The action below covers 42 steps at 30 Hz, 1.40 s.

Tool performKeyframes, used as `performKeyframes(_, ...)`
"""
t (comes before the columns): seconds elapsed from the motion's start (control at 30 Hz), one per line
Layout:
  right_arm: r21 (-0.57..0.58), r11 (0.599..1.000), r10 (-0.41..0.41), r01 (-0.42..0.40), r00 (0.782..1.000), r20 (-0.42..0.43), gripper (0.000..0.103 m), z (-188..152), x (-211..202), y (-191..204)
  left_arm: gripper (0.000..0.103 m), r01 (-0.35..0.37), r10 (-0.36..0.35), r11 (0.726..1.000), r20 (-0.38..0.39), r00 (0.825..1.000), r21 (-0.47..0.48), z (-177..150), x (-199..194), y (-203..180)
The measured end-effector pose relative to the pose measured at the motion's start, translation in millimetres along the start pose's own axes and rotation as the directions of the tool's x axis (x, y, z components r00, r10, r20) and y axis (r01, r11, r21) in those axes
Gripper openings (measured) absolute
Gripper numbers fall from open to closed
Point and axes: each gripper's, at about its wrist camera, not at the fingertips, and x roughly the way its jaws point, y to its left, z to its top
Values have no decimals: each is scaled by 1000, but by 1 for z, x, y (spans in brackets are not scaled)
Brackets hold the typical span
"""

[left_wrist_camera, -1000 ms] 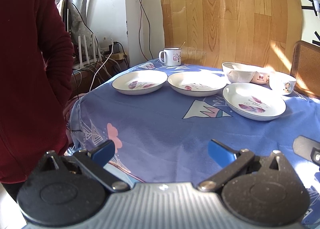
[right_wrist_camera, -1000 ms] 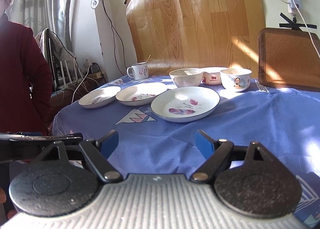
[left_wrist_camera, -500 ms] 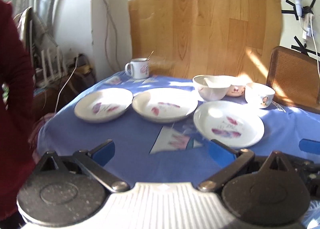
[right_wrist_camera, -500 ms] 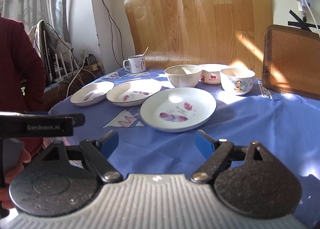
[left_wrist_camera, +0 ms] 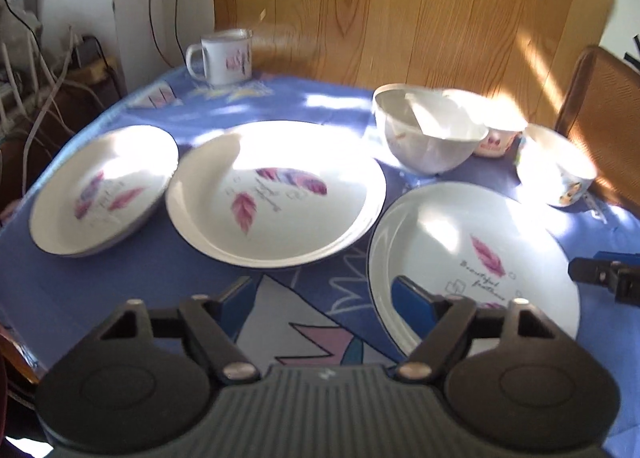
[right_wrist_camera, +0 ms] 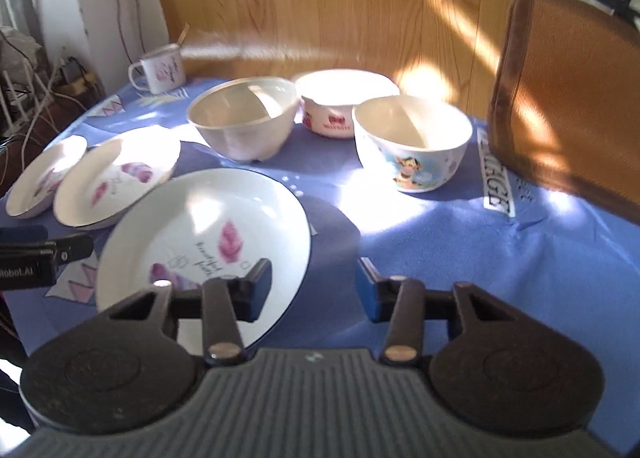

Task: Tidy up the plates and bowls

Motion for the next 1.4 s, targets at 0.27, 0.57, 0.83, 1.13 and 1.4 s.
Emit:
performKeyframes(0.27,22,998,65,-63,993,-103,27,16,21,-6,49,94,-98,994,-92,991,-47,2,24,6)
performKeyframes(0.57,67,989,145,-135,976,-164,15,23,32,-10,16,200,-219,969,-122,968,-147,11,23,8)
performKeyframes(0.83,73,990,134,-124,978,-157,14,14,12,-23,15,201,-219,971,-143,965,-133,4,12,-12)
performKeyframes(1.13,123,992,50,-37,993,-104,14,-1,-37,-82,15,268,-270,963,-129,954,-34,11,-8,-108)
performKeyframes(1.4,217,972,-72,89,994,-86,14,-34,-85,-163,16,348,-335,936,-170,927,50,-10,-9,-205)
